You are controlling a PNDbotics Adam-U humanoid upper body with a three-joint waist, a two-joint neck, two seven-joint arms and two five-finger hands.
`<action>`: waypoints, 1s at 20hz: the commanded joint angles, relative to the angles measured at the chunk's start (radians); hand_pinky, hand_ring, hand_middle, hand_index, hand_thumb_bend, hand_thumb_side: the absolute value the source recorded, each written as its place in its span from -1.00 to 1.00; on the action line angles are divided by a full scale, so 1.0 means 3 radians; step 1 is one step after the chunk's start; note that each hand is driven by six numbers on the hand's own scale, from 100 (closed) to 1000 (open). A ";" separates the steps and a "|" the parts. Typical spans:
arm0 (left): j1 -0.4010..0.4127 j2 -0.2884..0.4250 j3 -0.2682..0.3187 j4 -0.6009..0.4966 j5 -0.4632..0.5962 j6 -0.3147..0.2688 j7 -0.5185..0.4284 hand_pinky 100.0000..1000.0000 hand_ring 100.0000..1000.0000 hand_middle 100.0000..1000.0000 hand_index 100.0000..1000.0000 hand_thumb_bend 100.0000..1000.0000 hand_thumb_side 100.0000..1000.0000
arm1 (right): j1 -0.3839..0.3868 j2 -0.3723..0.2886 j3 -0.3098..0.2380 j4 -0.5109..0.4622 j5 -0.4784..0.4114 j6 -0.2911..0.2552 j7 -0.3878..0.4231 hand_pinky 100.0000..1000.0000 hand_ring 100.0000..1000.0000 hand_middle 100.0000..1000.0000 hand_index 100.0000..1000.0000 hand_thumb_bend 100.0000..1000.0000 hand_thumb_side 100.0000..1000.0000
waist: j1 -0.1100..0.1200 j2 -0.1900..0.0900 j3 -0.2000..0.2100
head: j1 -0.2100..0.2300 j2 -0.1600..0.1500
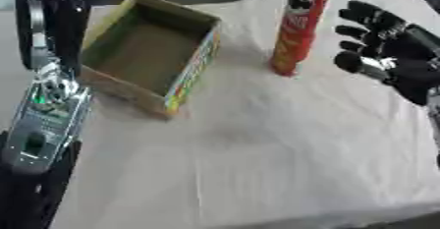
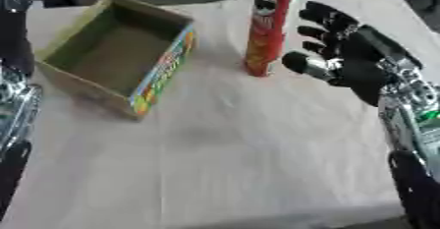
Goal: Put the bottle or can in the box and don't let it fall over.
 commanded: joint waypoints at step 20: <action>-0.0184 -0.0049 0.0060 0.0053 -0.0273 -0.0087 0.0055 0.03 1.00 0.62 0.18 -0.39 0.35 | -0.0141 -0.0063 -0.0151 0.0117 0.0234 -0.0225 0.0144 1.00 1.00 1.00 1.00 0.21 -0.45 | 0.0014 0.0050 0.0003 | 0.0145 -0.0088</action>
